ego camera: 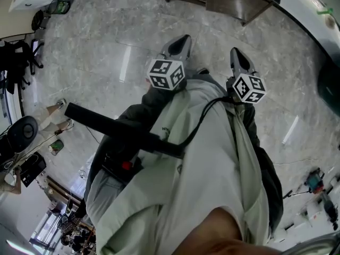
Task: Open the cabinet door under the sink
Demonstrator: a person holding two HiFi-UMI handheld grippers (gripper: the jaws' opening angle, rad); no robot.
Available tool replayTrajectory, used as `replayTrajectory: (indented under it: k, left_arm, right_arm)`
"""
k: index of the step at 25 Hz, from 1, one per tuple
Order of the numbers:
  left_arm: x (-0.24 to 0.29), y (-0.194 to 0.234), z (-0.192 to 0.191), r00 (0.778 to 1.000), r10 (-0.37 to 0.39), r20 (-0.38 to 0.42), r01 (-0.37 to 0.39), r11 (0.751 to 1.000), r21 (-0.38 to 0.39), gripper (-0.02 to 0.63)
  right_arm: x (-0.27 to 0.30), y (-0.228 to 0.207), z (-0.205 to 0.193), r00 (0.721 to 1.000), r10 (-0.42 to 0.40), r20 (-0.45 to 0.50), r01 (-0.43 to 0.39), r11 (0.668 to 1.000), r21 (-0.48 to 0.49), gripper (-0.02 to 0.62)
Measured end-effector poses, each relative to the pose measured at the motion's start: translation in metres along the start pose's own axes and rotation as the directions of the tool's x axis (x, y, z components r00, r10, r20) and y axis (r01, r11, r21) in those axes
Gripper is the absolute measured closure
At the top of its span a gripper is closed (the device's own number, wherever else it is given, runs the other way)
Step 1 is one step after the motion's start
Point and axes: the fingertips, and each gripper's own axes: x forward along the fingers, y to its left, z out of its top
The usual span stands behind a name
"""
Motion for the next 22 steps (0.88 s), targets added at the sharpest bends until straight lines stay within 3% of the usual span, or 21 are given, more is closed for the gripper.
replayTrajectory:
  k: [6,17,19,22]
  left_arm:
    - [0.001,0.0,0.005,0.999,0.03,0.019,-0.031,0.999,0.011,0.6]
    - [0.031,0.033,0.021,0.999,-0.031,-0.014,0.032,0.999,0.024,0.6]
    - [0.038,0.045,0.023,0.999,-0.04,-0.031,0.041,0.999,0.019,0.6]
    - [0.053,0.063,0.031,0.997,-0.056,-0.051,0.057,0.998,0.008,0.6]
  right_arm:
    - [0.002,0.0,0.003,1.0,0.026,-0.001,-0.026,0.999,-0.019,0.595]
    - [0.032,0.002,0.009,0.998,-0.06,0.001,0.06,0.998,0.004,0.595]
    - [0.044,0.004,0.012,0.997,-0.076,0.012,0.077,0.997,-0.03,0.595]
    - [0.067,0.004,0.02,0.995,-0.1,0.004,0.099,0.978,-0.185,0.595]
